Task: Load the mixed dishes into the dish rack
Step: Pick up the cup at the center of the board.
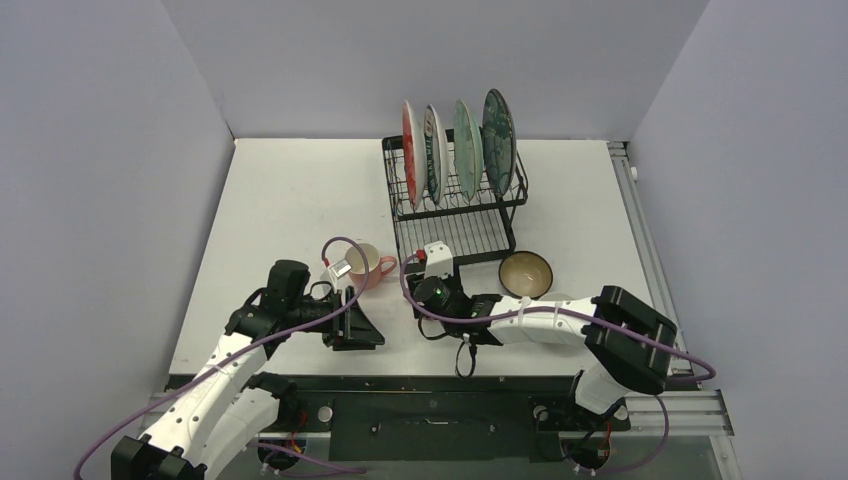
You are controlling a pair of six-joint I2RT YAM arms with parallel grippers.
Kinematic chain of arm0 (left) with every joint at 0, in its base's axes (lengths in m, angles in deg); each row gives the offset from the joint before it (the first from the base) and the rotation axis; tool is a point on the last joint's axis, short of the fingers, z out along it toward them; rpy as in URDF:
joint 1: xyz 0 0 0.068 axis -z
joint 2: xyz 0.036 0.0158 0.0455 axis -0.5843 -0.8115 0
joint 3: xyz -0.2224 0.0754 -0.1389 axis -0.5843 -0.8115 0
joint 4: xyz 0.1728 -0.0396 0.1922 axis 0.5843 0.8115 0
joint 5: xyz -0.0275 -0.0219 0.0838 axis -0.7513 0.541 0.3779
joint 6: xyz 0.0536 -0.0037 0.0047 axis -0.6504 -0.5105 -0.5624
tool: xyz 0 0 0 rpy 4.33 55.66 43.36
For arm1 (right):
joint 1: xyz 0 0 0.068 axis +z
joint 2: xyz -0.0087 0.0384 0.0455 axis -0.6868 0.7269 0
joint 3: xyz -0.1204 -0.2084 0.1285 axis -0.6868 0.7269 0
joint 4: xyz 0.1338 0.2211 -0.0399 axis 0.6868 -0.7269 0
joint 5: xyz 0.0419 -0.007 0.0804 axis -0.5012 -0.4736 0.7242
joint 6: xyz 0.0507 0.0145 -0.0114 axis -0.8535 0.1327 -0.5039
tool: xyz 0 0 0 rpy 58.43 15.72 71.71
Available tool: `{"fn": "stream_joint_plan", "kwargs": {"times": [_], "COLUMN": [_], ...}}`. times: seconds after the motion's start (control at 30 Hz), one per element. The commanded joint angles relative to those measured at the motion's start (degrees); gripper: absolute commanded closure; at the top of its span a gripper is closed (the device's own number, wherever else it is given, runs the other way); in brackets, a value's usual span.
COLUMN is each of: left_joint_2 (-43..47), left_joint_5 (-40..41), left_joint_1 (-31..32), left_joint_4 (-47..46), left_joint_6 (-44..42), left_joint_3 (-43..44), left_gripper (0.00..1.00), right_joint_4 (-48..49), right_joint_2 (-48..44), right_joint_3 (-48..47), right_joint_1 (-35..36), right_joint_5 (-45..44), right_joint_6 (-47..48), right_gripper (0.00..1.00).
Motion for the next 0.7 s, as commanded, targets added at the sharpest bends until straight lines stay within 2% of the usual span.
{"fn": "stream_joint_plan", "kwargs": {"times": [0.0, 0.1, 0.17, 0.37, 0.67], "left_joint_2": [0.0, -0.3, -0.4, -0.6, -1.9], "left_joint_5": [-0.6, -0.6, -0.6, -0.5, 0.3], "left_joint_1": [-0.1, -0.1, -0.1, -0.1, -0.2], "left_joint_4": [-1.1, -1.3, -1.3, -0.7, 1.0], "left_joint_6": [-1.3, -1.2, -1.2, -1.7, -4.3], "left_joint_3": [0.8, 0.9, 1.2, 2.4, 5.2], "left_gripper": [0.52, 0.52, 0.53, 0.52, 0.53], "right_joint_4": [1.9, 1.7, 1.0, -2.6, -3.1], "right_joint_2": [0.6, -0.1, -1.2, -7.4, -17.4], "right_joint_3": [-1.6, -1.4, -1.5, -1.2, 0.2], "right_joint_1": [-0.2, -0.2, -0.2, 0.1, 0.1], "right_joint_5": [0.1, 0.1, -0.4, -3.7, -8.3], "right_joint_6": [0.5, 0.9, 1.2, 2.3, 3.3], "right_gripper": [0.54, 0.69, 0.74, 0.84, 0.91]}}
